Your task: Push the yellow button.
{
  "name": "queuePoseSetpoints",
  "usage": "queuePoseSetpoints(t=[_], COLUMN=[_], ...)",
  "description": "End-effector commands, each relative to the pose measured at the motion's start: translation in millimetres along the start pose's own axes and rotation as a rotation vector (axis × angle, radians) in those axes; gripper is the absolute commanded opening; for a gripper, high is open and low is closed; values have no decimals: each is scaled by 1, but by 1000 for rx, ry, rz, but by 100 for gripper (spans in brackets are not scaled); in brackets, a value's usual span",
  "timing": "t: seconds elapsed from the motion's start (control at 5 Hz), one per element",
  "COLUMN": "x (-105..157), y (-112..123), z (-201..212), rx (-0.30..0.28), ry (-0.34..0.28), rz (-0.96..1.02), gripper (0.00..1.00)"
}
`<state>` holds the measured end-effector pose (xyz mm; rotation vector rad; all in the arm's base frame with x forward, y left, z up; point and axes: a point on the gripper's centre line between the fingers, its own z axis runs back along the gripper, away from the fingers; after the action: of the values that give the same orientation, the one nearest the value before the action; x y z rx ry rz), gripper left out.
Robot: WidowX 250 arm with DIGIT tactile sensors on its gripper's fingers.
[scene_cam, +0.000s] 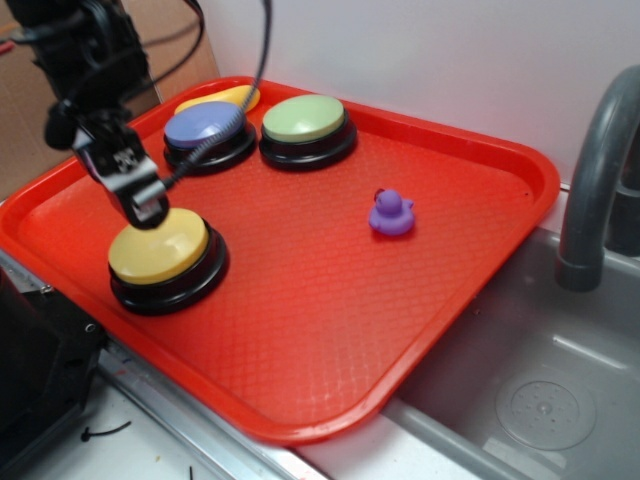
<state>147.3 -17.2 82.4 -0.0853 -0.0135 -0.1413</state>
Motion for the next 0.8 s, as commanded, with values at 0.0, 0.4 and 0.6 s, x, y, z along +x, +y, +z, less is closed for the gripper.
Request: queuePoseSetpoints(t=[0.0,0.4,0.6], x=[10,12,10], y=[-2,-2,-2], z=[-25,-32,-17], rx=[14,12,27], ry=[-9,39,28], rz=[-53,-50,-27], gripper=[100,100,100])
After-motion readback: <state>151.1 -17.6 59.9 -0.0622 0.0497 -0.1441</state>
